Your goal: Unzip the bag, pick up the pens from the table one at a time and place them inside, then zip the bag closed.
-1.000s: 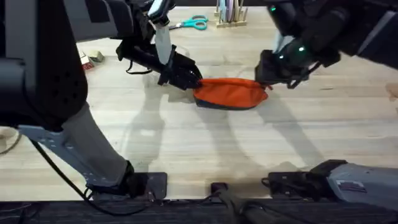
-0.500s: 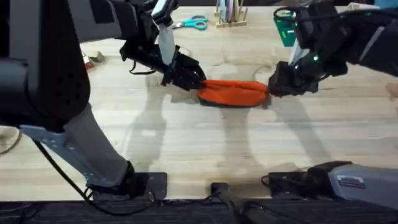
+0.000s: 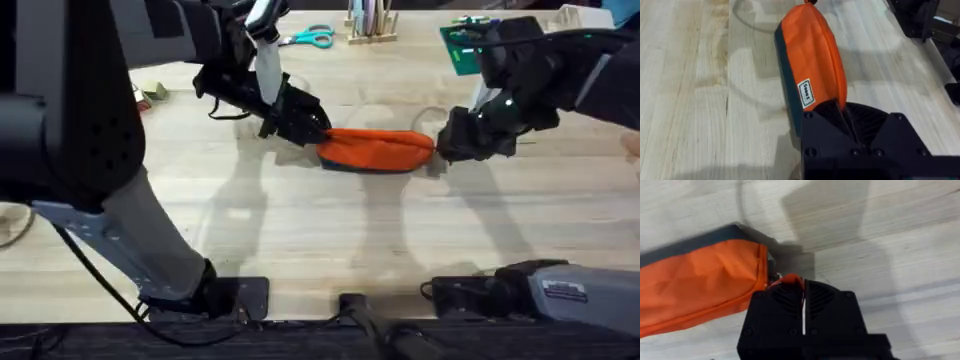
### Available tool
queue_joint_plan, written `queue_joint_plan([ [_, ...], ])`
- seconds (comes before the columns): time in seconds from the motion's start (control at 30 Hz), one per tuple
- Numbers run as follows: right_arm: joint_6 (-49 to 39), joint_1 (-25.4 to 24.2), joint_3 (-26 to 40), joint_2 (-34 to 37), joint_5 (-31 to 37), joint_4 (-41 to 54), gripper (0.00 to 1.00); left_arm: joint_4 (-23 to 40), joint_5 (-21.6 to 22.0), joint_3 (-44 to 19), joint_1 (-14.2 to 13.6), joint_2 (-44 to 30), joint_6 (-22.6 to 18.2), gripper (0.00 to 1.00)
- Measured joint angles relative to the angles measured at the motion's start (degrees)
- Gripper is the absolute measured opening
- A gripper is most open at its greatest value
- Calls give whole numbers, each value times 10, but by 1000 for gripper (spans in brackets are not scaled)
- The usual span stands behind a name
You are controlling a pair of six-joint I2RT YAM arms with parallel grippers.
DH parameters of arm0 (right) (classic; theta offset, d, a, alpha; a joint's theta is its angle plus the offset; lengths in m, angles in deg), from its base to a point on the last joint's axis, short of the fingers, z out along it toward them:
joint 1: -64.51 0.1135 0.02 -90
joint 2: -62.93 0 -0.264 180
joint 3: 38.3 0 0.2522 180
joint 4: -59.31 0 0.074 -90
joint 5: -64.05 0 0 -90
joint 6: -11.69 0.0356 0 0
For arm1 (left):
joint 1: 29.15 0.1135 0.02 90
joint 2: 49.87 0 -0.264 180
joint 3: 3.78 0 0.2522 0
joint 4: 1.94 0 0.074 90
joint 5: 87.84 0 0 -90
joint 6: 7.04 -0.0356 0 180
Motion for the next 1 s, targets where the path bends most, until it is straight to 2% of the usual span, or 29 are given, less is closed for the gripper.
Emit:
queue_joint_plan([
  [0.07, -3, 2, 17, -4, 7, 6, 61, -1, 2, 0, 2, 0, 0, 43],
  [0.27, -44, 11, 44, -41, 33, 18, 903, 2, 11, 0, 11, 0, 0, 42],
  [0.3, -51, 15, 46, -50, 33, 22, 974, 2, 12, 0, 12, 0, 0, 42],
  [0.93, -79, 95, 47, -238, 31, 85, 997, 2, 13, 0, 12, 0, 0, 49],
  [0.97, -79, 100, 47, -245, 31, 87, 997, 2, 13, 0, 12, 0, -1, 138],
  [1.0, -80, 106, 47, -253, 31, 88, 997, 3, 12, 0, 12, 0, -1, 293],
])
